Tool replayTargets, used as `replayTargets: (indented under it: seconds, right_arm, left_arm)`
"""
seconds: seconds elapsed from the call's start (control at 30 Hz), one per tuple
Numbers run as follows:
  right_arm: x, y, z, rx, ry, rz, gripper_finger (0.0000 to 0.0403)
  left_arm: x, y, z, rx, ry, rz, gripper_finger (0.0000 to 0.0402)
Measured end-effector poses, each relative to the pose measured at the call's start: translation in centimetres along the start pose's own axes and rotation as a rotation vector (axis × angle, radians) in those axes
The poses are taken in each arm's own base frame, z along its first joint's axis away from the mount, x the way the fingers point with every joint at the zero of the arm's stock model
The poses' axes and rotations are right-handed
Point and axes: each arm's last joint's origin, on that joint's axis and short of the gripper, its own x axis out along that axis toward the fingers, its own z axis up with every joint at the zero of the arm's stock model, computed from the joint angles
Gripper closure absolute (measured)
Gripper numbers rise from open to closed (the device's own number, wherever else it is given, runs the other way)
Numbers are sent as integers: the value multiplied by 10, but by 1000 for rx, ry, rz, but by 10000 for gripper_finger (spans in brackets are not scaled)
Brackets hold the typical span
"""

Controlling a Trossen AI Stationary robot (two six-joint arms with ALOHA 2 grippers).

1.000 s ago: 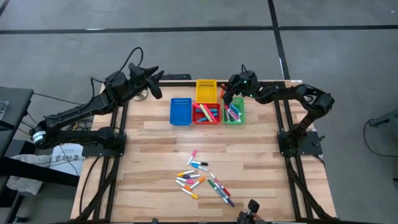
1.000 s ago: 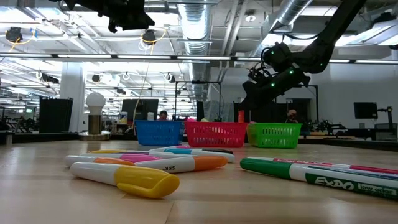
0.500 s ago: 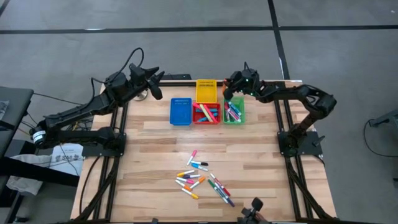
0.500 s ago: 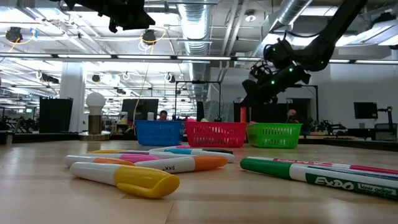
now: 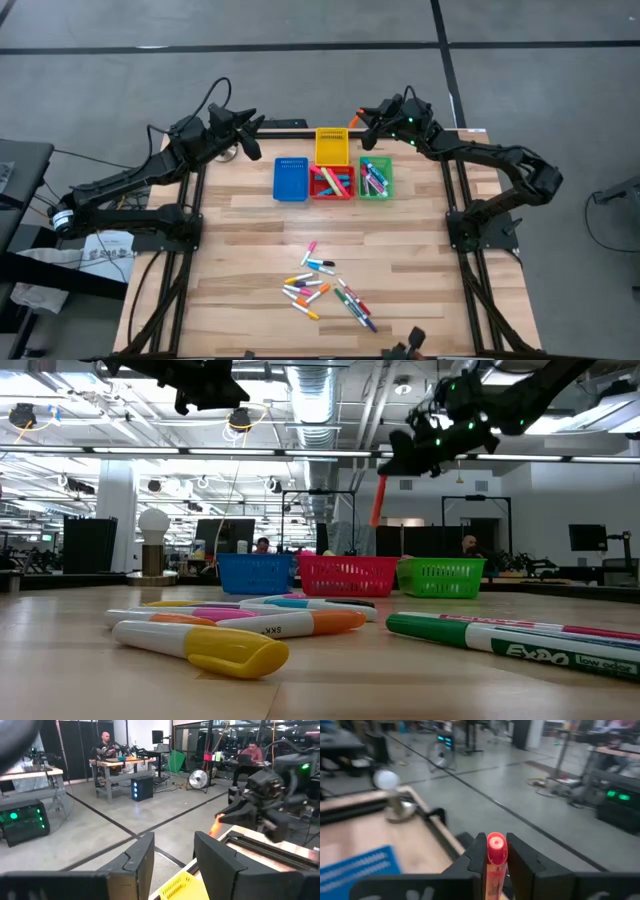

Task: Pick & Place Markers
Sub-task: Put the large orange highlighter pen into the red bin

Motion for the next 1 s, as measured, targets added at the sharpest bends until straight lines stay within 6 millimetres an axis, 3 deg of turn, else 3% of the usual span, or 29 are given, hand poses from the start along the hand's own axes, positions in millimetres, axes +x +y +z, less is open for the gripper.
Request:
replayTargets:
  seconds: [0.17,0.37,0.6,1.0]
  right_arm:
    - [-7,24,6,-11,28,106,364]
    - [-4,55,-10,-47,164,218,359]
    - [-4,85,-16,-101,198,309,364]
    - [-11,103,-23,-17,305,344,356]
  left_arm:
    - [0,-1,0,-94,6,-49,262]
    - [0,-5,-1,-193,28,-177,262]
    - [-3,-13,-6,-289,101,-284,262]
    - [-14,-43,-6,-291,125,-429,262]
